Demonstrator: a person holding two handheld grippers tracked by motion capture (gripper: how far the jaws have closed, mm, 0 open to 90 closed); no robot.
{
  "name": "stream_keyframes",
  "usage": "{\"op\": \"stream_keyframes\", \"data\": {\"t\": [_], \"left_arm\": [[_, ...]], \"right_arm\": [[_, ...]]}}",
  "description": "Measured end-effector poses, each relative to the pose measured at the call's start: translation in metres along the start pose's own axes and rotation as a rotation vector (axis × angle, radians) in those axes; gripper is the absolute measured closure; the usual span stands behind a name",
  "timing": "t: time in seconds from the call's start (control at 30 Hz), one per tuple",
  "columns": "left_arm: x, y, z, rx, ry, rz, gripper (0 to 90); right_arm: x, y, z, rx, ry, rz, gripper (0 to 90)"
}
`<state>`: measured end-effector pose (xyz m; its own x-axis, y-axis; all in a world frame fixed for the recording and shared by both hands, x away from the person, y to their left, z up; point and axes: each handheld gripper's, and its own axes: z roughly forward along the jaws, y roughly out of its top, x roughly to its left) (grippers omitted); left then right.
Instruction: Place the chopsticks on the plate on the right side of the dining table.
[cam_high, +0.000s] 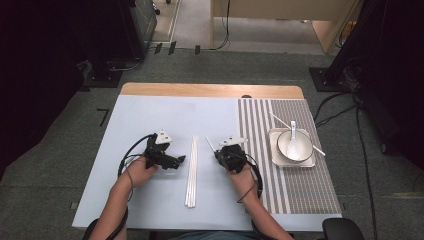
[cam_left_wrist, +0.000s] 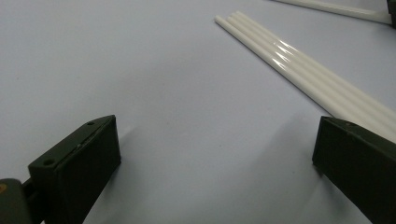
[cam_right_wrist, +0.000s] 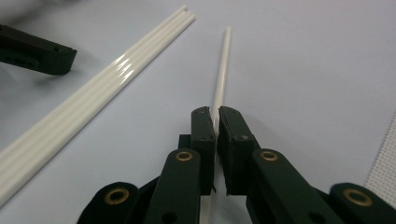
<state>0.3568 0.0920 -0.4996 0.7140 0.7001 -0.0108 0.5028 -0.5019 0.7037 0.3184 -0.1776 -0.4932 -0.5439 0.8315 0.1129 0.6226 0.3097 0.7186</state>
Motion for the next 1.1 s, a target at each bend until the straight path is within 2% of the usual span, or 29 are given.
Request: {"op": "stream_keyframes", "data": {"t": [0.27,0.37,0.43,0.5,0.63,0.9,1.1], "left_arm": [[0.000,0.000,0.000,-0.001,0.000,-0.001,0.5],[0.000,0.000,0.000,-0.002,-0.001,-0.002,0.5],[0.000,0.000,0.000,-0.002,-0.001,-0.003,0.5],[0.000,0.000,0.000,-0.002,0.000,-0.002,0.5],[0.000,0.000,0.000,-0.001,0.000,0.000,0.5],[0.000,0.000,0.000,0.000,0.000,0.000,0.5],[0.000,0.000,0.000,0.000,0.000,0.001,0.5]], "right_arm": [[-0.010,0.005,0.005,-0.012,0.008,-0.011,85.3],[-0.015,0.005,0.006,-0.017,0.029,0.015,84.6],[-0.017,0.005,0.006,-0.024,0.049,0.025,77.1],[-0.016,0.003,0.005,-0.028,0.053,0.027,74.0],[-0.017,-0.003,-0.007,-0.037,0.058,0.019,76.7],[-0.019,-0.023,-0.033,-0.035,0.040,0.008,78.4],[-0.016,-0.033,-0.041,-0.019,0.038,-0.007,79.3]]}}
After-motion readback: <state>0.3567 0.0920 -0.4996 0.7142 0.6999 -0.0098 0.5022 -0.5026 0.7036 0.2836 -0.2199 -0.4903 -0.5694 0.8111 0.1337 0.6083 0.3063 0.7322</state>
